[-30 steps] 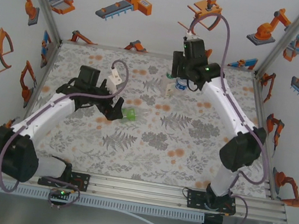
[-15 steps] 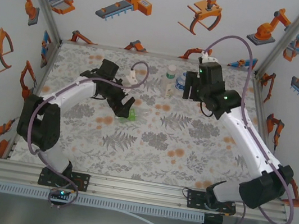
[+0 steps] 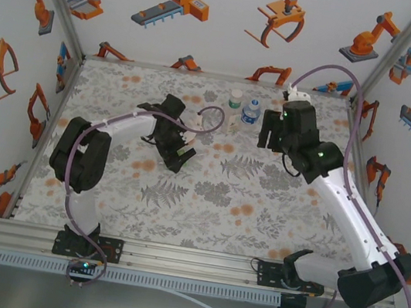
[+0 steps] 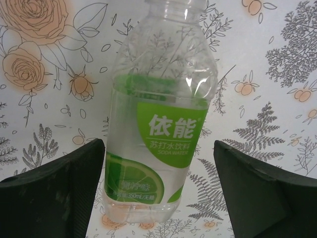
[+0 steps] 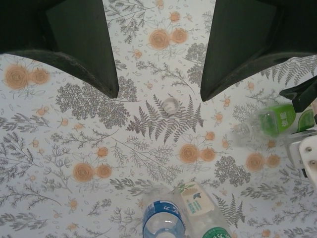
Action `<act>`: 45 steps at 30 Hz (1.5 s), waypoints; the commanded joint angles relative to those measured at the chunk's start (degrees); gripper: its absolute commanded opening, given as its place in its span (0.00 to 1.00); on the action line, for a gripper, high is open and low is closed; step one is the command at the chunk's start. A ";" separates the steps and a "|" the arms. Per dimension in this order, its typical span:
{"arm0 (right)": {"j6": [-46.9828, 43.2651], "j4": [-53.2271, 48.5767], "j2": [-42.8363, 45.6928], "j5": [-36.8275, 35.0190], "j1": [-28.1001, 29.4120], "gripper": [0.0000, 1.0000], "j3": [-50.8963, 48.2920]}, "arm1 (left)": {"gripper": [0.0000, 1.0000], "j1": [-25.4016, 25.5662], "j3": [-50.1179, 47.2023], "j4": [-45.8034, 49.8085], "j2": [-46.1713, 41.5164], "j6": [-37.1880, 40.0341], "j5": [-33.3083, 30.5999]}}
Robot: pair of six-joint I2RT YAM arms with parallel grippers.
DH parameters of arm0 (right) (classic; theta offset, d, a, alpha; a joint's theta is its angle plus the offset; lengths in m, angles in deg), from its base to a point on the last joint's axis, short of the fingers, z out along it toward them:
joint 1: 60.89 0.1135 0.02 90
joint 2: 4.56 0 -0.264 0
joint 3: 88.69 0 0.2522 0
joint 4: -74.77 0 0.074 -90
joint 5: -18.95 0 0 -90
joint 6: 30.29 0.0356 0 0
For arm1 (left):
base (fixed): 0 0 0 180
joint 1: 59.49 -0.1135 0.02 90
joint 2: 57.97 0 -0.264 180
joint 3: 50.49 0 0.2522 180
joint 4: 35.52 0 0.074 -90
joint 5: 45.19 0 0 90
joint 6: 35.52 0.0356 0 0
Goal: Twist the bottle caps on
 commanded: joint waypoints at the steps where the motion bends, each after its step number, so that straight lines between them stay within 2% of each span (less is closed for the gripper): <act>1: 1.36 0.77 1.32 -0.75 -0.27 0.62 -0.85 | 0.82 0.99 1.94 2.23 0.89 -0.57 -1.75; 20: 1.79 0.56 5.83 -1.62 -0.25 0.62 -4.28 | 0.72 3.41 7.89 8.38 9.74 0.45 -6.44; 28: 1.65 0.66 6.58 -2.06 -0.27 0.62 -5.07 | 0.61 4.17 8.48 10.28 11.31 1.68 -8.39; 37: 2.17 1.25 7.30 -1.53 -0.27 0.61 -5.75 | 0.44 3.92 7.02 10.26 9.14 1.68 -4.81; 42: 2.11 3.49 8.67 0.62 -0.27 0.60 -7.16 | 0.42 2.96 4.75 8.36 4.78 0.38 -1.43; 45: 1.58 6.69 9.81 4.47 -0.32 0.60 -8.58 | 0.40 1.79 3.22 6.47 0.39 -1.08 2.36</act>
